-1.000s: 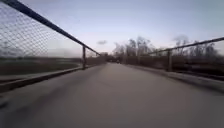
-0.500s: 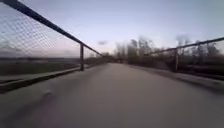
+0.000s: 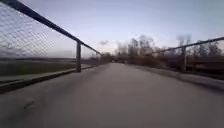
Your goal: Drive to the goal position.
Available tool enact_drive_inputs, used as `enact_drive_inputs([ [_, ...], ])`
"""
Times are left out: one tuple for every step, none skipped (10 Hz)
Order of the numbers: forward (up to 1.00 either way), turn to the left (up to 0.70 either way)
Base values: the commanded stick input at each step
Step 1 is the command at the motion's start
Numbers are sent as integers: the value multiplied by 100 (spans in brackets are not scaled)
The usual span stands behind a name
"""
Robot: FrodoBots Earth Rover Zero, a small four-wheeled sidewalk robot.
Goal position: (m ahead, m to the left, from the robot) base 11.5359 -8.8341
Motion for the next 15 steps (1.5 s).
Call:
enact_drive_inputs([
  [100,0],
  [100,0],
  [100,0],
  [100,0],
  [100,0],
  [100,0],
  [100,0],
  [100,0],
  [100,0],
  [100,0],
  [100,0],
  [100,0],
  [100,0],
  [100,0],
  [100,2],
])
